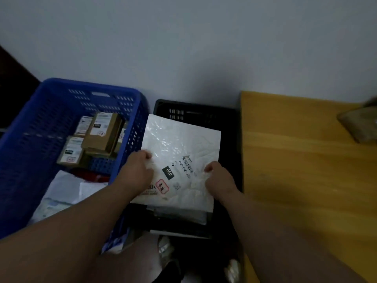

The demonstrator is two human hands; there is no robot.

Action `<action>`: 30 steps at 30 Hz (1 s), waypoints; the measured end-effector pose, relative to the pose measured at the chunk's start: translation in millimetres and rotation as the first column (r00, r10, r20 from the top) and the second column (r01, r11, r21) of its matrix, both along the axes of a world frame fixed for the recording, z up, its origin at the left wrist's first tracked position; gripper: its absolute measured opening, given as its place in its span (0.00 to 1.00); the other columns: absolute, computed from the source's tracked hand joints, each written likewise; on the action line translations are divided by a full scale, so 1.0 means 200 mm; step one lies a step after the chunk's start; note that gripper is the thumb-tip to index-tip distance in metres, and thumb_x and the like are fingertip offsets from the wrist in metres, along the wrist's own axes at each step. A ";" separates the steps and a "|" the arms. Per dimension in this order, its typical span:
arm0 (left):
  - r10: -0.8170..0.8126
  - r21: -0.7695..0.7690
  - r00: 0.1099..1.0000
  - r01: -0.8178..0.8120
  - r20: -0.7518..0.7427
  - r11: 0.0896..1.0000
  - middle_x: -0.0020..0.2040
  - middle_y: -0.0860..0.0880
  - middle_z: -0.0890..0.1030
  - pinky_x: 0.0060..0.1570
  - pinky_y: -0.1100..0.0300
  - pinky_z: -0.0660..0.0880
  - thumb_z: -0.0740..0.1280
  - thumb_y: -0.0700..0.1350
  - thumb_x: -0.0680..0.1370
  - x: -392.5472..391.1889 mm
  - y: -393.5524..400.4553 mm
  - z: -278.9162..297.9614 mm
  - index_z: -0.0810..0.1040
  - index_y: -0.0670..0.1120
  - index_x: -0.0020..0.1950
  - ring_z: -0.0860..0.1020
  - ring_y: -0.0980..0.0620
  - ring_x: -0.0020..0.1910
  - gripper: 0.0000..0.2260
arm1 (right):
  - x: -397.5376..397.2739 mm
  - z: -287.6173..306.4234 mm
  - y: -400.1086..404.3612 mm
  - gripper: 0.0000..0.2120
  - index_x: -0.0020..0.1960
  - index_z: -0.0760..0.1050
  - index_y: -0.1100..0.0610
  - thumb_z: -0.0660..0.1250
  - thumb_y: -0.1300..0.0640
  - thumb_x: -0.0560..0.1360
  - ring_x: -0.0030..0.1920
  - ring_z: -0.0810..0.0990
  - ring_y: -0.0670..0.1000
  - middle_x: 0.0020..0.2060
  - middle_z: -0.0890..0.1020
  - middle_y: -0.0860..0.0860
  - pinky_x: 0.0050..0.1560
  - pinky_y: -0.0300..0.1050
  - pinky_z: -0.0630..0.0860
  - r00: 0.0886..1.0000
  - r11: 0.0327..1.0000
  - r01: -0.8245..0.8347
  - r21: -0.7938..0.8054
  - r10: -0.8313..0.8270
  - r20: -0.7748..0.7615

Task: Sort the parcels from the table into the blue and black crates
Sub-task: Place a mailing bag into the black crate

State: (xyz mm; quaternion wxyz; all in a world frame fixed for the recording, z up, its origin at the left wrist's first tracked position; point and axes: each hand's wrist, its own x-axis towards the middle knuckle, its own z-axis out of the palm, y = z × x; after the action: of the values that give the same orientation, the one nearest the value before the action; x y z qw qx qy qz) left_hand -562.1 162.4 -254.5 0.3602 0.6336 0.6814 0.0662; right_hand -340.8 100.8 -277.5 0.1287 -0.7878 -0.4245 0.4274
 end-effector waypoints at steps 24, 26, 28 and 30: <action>-0.254 -0.612 0.937 0.056 -0.241 0.789 0.79 0.44 0.41 0.71 0.61 0.56 0.70 0.53 0.75 0.07 -0.13 -1.09 0.47 0.45 0.80 0.52 0.45 0.76 0.43 | -0.23 -1.07 0.01 0.25 0.72 0.67 0.54 0.66 0.54 0.75 0.65 0.72 0.56 0.70 0.64 0.58 0.66 0.44 0.71 0.986 0.797 -0.042 -0.602 -0.064 -0.153; -0.385 -0.565 0.865 0.151 -0.321 0.811 0.77 0.43 0.49 0.70 0.56 0.60 0.66 0.53 0.76 0.10 -0.16 -1.07 0.62 0.50 0.76 0.56 0.42 0.74 0.30 | -0.23 -1.07 0.00 0.32 0.76 0.61 0.51 0.68 0.54 0.74 0.70 0.67 0.57 0.74 0.56 0.59 0.70 0.42 0.65 0.977 0.806 -0.026 -0.591 -0.106 -0.187; -0.435 -0.622 0.849 0.172 -0.300 0.764 0.75 0.44 0.53 0.68 0.58 0.60 0.65 0.53 0.77 0.11 -0.17 -1.04 0.67 0.49 0.73 0.59 0.43 0.71 0.25 | -0.24 -1.04 0.00 0.39 0.79 0.54 0.48 0.70 0.55 0.73 0.75 0.58 0.57 0.77 0.45 0.58 0.73 0.39 0.57 0.965 0.821 -0.012 -0.571 -0.141 -0.222; -0.500 -0.725 0.835 0.195 -0.231 0.661 0.76 0.42 0.55 0.70 0.60 0.59 0.63 0.54 0.79 0.11 -0.18 -1.01 0.62 0.46 0.76 0.59 0.43 0.72 0.28 | -0.24 -1.00 -0.01 0.41 0.79 0.51 0.47 0.70 0.54 0.74 0.77 0.53 0.57 0.77 0.37 0.60 0.72 0.37 0.53 0.966 0.831 -0.041 -0.555 -0.108 -0.234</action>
State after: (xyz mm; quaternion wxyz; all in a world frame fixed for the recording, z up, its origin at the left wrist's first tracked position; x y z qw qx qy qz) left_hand -539.4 127.3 -455.9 0.4185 0.5788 0.5799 -0.3918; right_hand -389.1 99.0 -478.2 -0.0444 -0.7367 -0.2480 0.6276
